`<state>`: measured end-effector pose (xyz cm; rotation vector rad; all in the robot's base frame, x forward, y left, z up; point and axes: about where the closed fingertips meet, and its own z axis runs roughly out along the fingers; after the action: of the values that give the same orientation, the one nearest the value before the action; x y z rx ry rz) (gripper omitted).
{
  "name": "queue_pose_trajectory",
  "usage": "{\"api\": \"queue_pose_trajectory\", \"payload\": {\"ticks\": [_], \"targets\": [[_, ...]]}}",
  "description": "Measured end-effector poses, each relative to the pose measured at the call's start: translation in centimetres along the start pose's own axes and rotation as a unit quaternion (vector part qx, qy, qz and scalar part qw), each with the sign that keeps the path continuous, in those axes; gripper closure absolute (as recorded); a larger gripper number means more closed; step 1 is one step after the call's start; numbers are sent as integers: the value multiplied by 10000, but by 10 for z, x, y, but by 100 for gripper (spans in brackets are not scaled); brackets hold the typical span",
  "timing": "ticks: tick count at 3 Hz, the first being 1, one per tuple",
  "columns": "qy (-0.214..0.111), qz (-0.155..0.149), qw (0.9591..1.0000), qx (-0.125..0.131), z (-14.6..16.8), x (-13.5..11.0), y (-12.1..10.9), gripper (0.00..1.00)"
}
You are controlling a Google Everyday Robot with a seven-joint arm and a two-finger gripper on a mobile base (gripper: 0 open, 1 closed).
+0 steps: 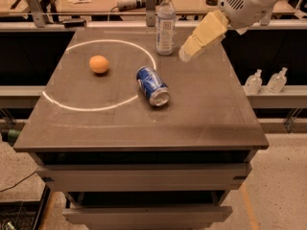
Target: Place pepsi can upright
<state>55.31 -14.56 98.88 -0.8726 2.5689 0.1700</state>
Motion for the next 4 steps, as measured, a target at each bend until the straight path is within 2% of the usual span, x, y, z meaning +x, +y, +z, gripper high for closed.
{"api": "queue_pose_trajectory", "payload": {"ticks": [1, 2, 3, 4], "targets": [[-30, 465, 9989, -67, 18, -34, 4, 0], [12, 561, 9984, 123, 36, -67, 20, 0], [283, 503, 9976, 372, 63, -91, 33, 0], [587, 602, 9951, 522, 94, -96, 33, 0]]}}
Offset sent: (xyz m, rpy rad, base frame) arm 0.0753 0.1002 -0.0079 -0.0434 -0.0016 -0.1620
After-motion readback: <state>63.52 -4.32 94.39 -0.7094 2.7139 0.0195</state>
